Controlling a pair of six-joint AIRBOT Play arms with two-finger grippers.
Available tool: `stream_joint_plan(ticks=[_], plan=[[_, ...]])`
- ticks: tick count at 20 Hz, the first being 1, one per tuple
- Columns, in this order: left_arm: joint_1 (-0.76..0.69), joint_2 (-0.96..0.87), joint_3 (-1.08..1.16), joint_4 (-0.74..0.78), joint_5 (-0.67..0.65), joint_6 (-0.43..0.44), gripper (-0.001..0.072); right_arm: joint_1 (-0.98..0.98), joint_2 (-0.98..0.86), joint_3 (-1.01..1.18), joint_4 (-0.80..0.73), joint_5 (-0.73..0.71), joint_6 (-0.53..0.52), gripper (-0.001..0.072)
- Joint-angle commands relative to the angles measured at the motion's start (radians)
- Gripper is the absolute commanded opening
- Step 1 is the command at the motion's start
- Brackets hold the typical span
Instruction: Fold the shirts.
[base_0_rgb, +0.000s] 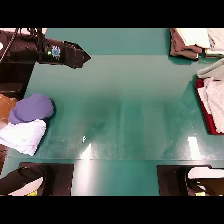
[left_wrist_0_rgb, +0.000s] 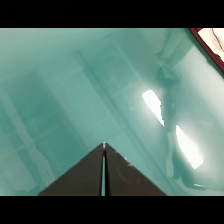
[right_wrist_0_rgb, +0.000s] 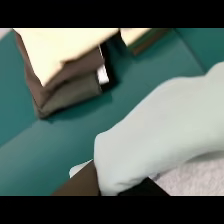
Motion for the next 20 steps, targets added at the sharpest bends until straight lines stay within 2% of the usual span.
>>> stream_joint_plan(ticks=[1, 3, 6, 12, 16, 17, 18, 19, 20], plan=[[-0.001, 0.000, 0.000, 0.000, -0.010, -0.001, 0.0023, -0.008, 0.001, 0.130, -0.050, 0.089, -0.002, 0.0014], [-0.001, 0.000, 0.000, 0.000, -0.018, -0.001, 0.0024, -0.011, 0.010, 0.155, -0.057, 0.152, -0.002, 0.0014], [-0.001, 0.000, 0.000, 0.000, -0.048, -0.001, 0.0023, -0.015, 0.079, 0.055, -0.128, 0.182, -0.002, 0.0015], [-0.001, 0.000, 0.000, 0.000, -0.087, 0.000, 0.0024, -0.053, 0.257, -0.285, -0.396, 0.319, -0.002, 0.0015], [-0.001, 0.000, 0.000, 0.000, -0.088, 0.007, 0.0024, -0.169, 0.362, -0.515, -0.426, 0.364, -0.002, 0.0024], [-0.001, 0.000, 0.000, 0.000, -0.088, 0.007, 0.0024, -0.202, 0.380, -0.559, -0.426, 0.367, -0.002, 0.0151], [-0.001, 0.000, 0.000, 0.000, -0.088, 0.007, 0.0024, -0.238, 0.395, -0.599, -0.425, 0.362, -0.008, 0.0460], [-0.001, 0.000, 0.000, 0.000, -0.088, 0.006, 0.0024, -0.267, 0.409, -0.629, -0.423, 0.355, -0.008, 0.0688], [-0.001, 0.000, 0.000, -0.001, -0.088, 0.007, 0.0024, -0.291, 0.419, -0.642, -0.422, 0.352, -0.008, 0.0706]])
